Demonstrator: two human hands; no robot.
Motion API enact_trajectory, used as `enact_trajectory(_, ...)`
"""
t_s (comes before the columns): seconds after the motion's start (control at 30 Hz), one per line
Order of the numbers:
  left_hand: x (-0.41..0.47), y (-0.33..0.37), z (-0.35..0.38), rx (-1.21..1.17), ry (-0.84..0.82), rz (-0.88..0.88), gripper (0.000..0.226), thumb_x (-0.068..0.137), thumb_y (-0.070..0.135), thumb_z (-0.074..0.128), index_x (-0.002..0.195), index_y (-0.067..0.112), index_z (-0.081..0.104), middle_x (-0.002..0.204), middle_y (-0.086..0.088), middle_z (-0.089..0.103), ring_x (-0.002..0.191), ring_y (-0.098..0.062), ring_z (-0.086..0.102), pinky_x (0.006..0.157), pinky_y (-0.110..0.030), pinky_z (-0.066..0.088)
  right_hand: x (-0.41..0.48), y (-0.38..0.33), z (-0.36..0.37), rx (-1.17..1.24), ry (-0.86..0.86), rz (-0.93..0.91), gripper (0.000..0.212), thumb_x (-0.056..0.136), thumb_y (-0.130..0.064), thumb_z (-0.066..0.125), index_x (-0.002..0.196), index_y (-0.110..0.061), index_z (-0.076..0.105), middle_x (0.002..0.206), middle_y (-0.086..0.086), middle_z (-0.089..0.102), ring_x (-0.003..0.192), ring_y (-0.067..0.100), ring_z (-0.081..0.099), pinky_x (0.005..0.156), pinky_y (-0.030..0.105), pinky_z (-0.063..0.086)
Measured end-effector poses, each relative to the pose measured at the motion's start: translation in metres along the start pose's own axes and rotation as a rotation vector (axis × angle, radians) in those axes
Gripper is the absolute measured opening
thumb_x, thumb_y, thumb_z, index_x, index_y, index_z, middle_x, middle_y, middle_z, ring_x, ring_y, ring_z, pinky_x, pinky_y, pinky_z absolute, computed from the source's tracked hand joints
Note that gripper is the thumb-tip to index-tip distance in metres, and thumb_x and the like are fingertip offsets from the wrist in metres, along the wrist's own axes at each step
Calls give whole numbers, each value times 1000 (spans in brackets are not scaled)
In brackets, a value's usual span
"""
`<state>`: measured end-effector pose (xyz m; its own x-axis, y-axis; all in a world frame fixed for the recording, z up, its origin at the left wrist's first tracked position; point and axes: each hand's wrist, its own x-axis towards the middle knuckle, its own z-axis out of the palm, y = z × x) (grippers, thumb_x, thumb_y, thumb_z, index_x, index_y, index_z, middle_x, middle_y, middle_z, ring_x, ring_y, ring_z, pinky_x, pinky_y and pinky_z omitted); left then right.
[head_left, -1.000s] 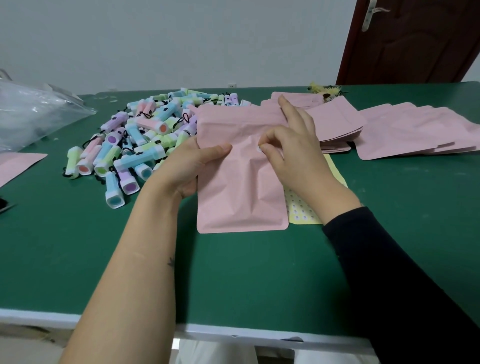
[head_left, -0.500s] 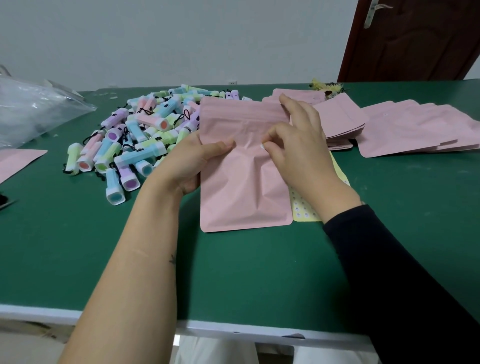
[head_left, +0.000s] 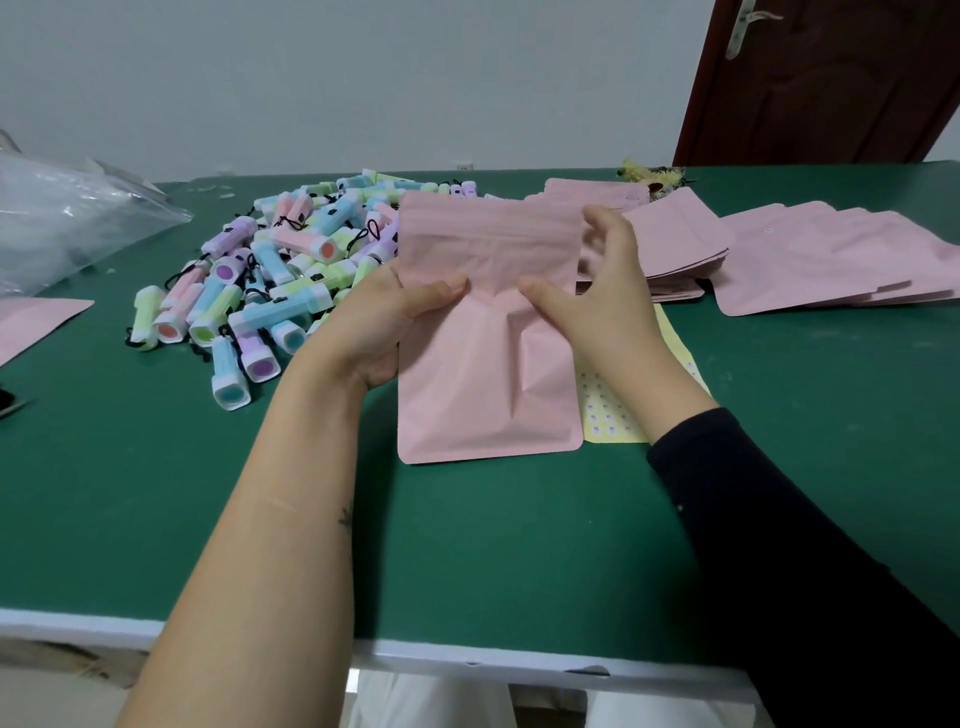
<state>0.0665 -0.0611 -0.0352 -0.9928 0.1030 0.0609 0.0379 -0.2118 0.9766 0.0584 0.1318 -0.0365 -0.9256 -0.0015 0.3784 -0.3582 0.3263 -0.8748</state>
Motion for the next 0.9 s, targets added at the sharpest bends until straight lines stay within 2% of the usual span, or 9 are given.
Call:
enact_trajectory(0.1,0,0,-1,-5,-2,-2,17,89,3,63,103,11,70,99,-6,76,86,-19,74,69,-29,58,1,2,0,374,-108,278,42,80,-12,77,119,-8,60,113,5,71,99,22,70,93,43,55)
enact_trajectory(0.2,1,-1,0,29,25,-4,16,89,3,64,99,13,71,97,-6,76,85,-20,74,68,-28,58,2,5,-1,344,-97,252,22,79,-7,77,100,-7,70,94,5,76,86,23,73,81,41,59)
enact_trajectory(0.3,3,-2,2,27,98,31,15,88,4,66,100,12,70,94,-6,77,82,-19,73,70,-29,58,4,6,-3,299,-114,189,17,79,-6,77,87,-20,71,86,-1,77,82,17,74,77,35,60)
enact_trajectory(0.4,5,-2,5,28,138,67,20,88,2,66,104,13,68,96,-4,77,85,-18,73,73,-29,58,4,4,-3,352,-130,189,13,83,-9,74,89,-20,71,90,-1,77,84,17,73,78,32,60)
enact_trajectory(0.5,5,-4,10,72,142,65,23,86,0,68,105,13,68,96,-4,77,83,-19,73,72,-29,58,5,2,-4,408,-29,220,5,88,-15,70,91,-17,73,89,-1,76,82,13,71,75,29,58)
enact_trajectory(0.63,6,-7,16,106,209,111,15,87,7,71,100,13,71,92,-2,77,80,-15,72,73,-27,56,6,0,-5,303,-1,173,13,90,-15,68,103,-14,72,101,1,73,97,18,68,93,37,54)
enact_trajectory(0.8,5,-8,16,109,215,142,8,88,11,71,93,17,72,91,-2,77,79,-15,72,71,-27,56,4,-1,-5,308,1,177,9,90,-23,69,86,-15,71,87,2,74,80,15,66,84,44,55)
enact_trajectory(0.83,4,-8,18,101,218,148,7,89,12,70,93,17,72,90,-1,77,79,-14,72,70,-26,56,3,-2,-4,296,10,163,10,91,-22,68,86,-14,70,89,4,74,79,16,65,84,45,55)
enact_trajectory(0.9,4,-10,21,117,249,180,6,90,13,69,92,19,71,87,2,77,77,-11,72,68,-22,55,3,-4,-2,275,31,152,24,92,-23,66,96,1,68,103,23,70,80,23,62,84,52,53)
